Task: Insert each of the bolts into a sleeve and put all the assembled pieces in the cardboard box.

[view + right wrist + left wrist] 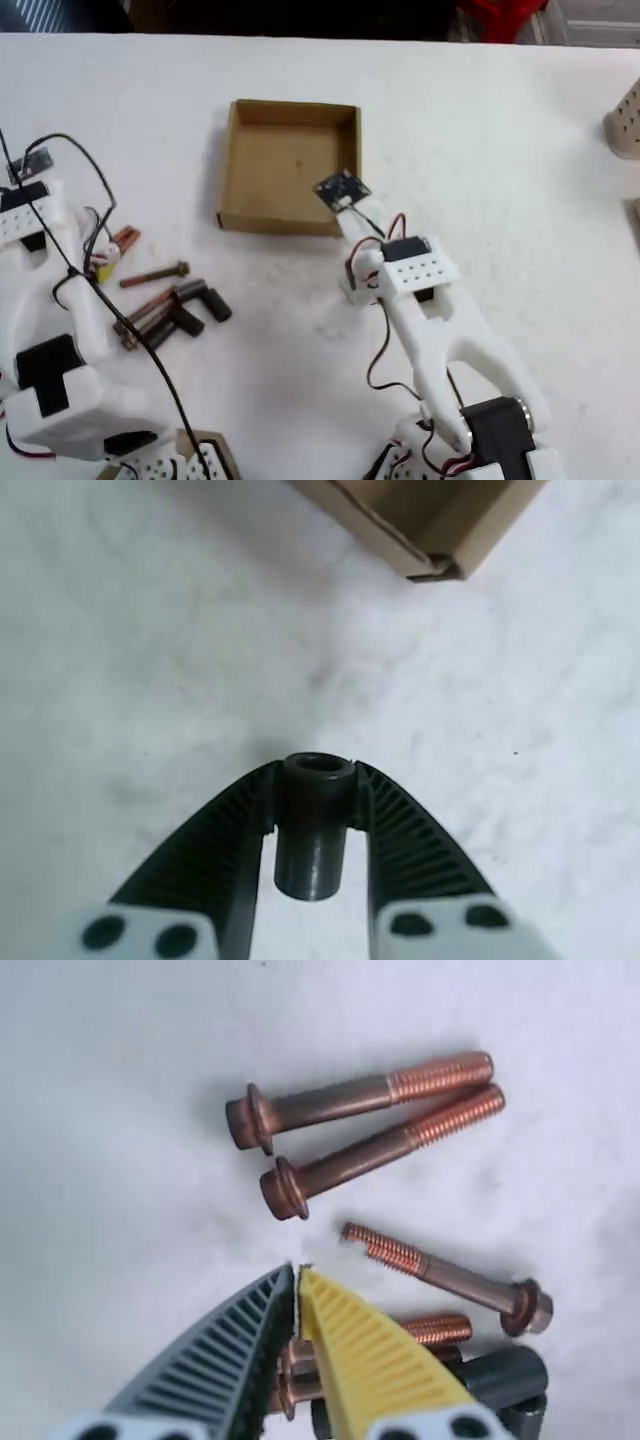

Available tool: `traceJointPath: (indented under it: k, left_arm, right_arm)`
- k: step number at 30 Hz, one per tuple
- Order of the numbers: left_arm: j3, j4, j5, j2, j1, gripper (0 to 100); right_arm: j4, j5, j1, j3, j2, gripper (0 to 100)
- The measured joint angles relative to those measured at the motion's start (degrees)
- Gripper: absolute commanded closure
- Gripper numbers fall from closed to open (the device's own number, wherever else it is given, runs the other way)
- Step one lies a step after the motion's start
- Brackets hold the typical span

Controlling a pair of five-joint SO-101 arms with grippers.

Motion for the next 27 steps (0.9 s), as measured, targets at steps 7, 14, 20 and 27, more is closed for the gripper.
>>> traceJointPath:
  k: [7, 14, 20, 27]
  left_arm:
    - [-9.41, 1.14, 11.87, 11.78, -0.79, 82]
    - [-14.86, 0.7, 15.47, 12.4, -3.08, 82]
    - [-13.19, 0.26, 15.56, 6.77, -3.16, 82]
    - [-3.34, -8.0, 15.56, 4.75, -3.16, 82]
  right_arm:
    - [-0.26, 2.02, -0.09, 1.14, 0.0, 97.9]
    - [-1.76, 5.27, -3.52, 3.34, -0.09, 97.9]
    - [-1.85, 6.24, -3.69, 3.34, -0.09, 97.9]
    - [-1.85, 6.24, -3.69, 3.34, -0.09, 97.9]
